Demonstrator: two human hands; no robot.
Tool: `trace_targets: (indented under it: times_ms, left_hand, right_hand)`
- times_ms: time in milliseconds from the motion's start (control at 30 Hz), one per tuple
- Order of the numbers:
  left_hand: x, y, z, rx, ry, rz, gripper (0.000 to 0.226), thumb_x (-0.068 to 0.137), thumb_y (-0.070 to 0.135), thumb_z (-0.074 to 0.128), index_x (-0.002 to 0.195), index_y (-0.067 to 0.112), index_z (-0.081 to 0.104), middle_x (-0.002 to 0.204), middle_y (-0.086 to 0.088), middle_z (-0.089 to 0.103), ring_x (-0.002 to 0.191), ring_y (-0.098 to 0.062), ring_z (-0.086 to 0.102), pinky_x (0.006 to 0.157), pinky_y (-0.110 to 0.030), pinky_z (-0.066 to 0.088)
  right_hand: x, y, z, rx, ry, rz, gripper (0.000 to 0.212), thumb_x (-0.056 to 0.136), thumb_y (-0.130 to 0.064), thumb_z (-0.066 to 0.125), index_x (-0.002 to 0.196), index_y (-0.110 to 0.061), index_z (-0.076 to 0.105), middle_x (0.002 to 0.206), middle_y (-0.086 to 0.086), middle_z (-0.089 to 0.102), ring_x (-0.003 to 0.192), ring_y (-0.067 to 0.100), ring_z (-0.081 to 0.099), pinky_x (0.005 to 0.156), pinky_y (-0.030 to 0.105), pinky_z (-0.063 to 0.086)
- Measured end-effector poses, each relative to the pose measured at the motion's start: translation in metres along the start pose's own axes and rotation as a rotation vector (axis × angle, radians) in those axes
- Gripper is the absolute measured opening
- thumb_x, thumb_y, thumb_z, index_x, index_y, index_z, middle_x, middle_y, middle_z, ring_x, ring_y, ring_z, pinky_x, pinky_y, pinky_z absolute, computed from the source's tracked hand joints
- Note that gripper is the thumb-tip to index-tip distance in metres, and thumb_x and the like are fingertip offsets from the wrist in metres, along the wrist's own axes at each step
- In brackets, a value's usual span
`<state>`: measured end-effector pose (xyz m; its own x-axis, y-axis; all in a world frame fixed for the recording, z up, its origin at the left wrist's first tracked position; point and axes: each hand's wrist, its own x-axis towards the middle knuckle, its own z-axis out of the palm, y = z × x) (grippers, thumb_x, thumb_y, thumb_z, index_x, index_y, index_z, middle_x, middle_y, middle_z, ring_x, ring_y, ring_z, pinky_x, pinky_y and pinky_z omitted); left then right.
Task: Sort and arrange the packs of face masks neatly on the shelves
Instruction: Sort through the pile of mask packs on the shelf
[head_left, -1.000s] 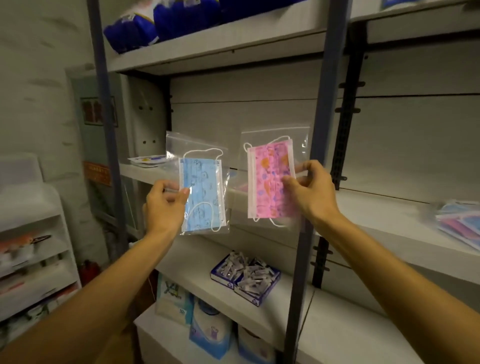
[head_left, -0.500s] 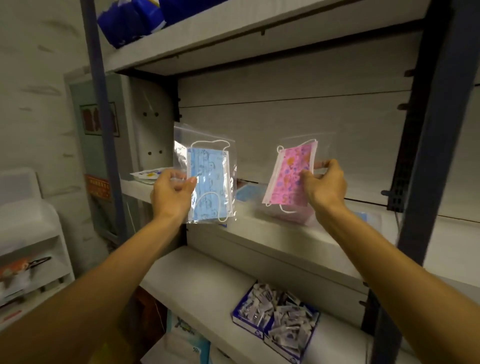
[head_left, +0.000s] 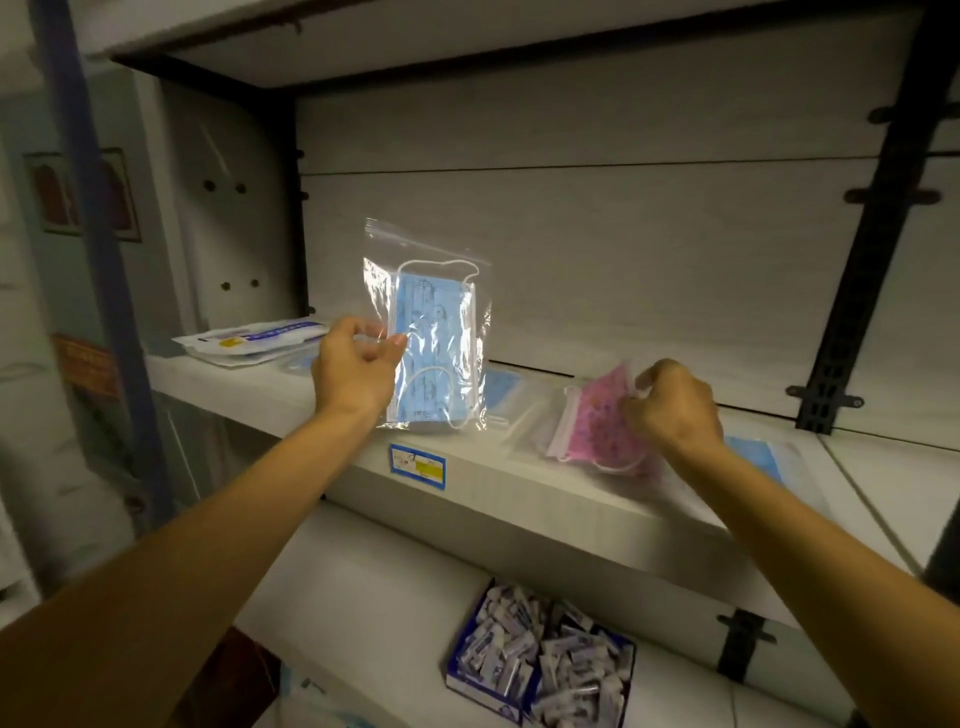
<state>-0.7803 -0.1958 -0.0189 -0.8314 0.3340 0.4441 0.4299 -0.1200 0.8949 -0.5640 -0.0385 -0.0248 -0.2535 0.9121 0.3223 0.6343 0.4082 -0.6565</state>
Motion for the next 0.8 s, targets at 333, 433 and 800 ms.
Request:
trace_targets:
  times_ms: [333,433,800]
  left_hand:
    - [0.06,-0.029,0.003,-0.069,-0.158,-0.024,0.017,0.086,0.018,0.069,0.088,0.016,0.052,0.095,-0.008,0.067,0.09,-0.026,0.066,0.082,-0.038,0.055]
    - [0.078,-0.032,-0.002,-0.08,-0.203,-0.025,0.022,0.085,0.019,0.07,0.075,0.021,0.051,0.093,-0.008,0.068,0.087,-0.026,0.066,0.073,-0.033,0.055]
    - [0.088,-0.041,0.002,-0.066,-0.426,-0.037,0.019,0.087,0.02,0.069,0.096,0.007,0.058,0.092,-0.004,0.064,0.074,-0.015,0.063,0.05,-0.018,0.045]
  right_hand:
    - [-0.005,-0.005,0.005,-0.468,0.048,0.083,0.031,0.09,-0.037,0.061,0.102,-0.013,0.047,0.092,0.009,0.056,0.08,0.027,0.055,0.063,0.033,0.044]
    - [-0.009,-0.014,0.01,-0.615,0.118,0.097,0.035,0.089,-0.043,0.06,0.097,-0.013,0.044,0.098,0.012,0.058,0.09,0.031,0.056,0.072,0.038,0.048]
    - [-0.028,-0.056,0.032,-0.592,0.19,-0.156,0.043,0.091,-0.04,0.059,0.125,-0.017,0.05,0.112,0.011,0.061,0.095,0.027,0.059,0.081,0.042,0.054]
